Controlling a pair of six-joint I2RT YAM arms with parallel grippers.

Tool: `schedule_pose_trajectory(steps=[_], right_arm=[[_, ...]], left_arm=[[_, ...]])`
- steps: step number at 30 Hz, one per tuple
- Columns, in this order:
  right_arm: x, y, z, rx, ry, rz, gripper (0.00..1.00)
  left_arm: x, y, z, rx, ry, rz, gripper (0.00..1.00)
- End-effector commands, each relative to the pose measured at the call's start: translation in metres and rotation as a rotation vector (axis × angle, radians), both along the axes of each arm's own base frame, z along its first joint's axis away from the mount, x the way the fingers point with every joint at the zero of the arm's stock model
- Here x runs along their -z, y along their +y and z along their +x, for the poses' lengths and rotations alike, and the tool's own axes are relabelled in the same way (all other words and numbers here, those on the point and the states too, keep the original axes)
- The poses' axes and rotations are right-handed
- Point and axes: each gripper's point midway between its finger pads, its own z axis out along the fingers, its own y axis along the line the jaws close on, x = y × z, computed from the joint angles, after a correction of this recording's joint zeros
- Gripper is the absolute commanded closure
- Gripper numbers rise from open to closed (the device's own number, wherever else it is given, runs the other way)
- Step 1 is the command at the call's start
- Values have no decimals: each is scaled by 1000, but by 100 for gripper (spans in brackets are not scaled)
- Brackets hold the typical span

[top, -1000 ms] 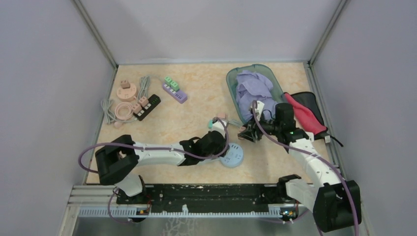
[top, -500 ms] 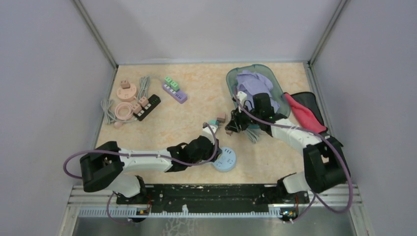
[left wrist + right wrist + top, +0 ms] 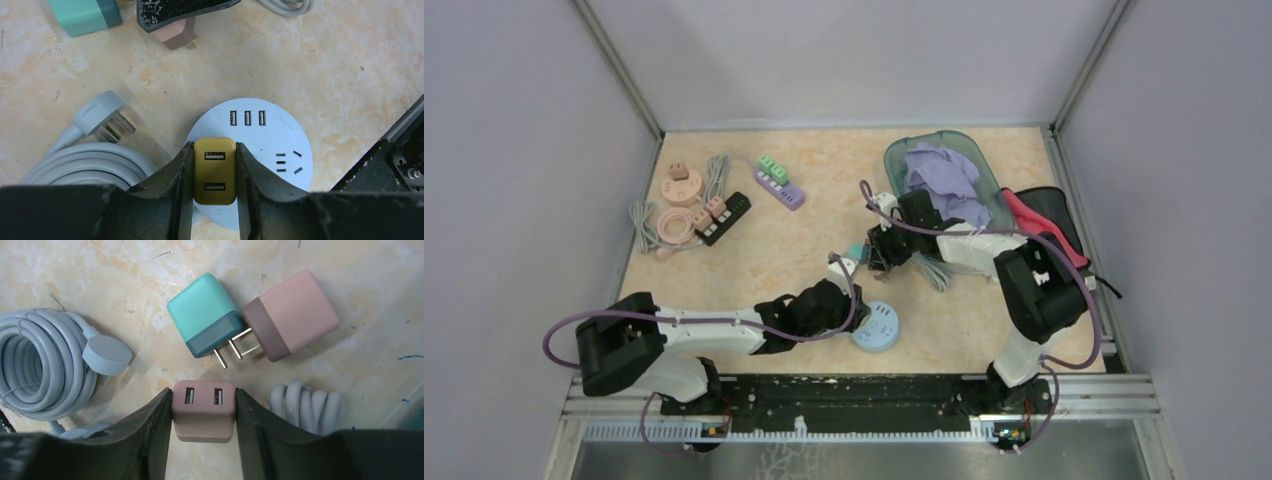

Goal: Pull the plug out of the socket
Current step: Place the plug at the center of the board.

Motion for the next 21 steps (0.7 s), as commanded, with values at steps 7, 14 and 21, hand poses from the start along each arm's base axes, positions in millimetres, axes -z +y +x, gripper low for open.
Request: schedule_pose_trajectory(steps=[7,14,21], right_arm=[[-67,3,10,-23,-185,85,20],[-123,-18,-29,-310,-256,272,20],[-139,-32,-76,-546,-477,378,1]], left_arm=[[31,11,-14,47,67,95,97],[25,-6,-11,82,53,80,81],[19,-23,-11,137,49,63,58]])
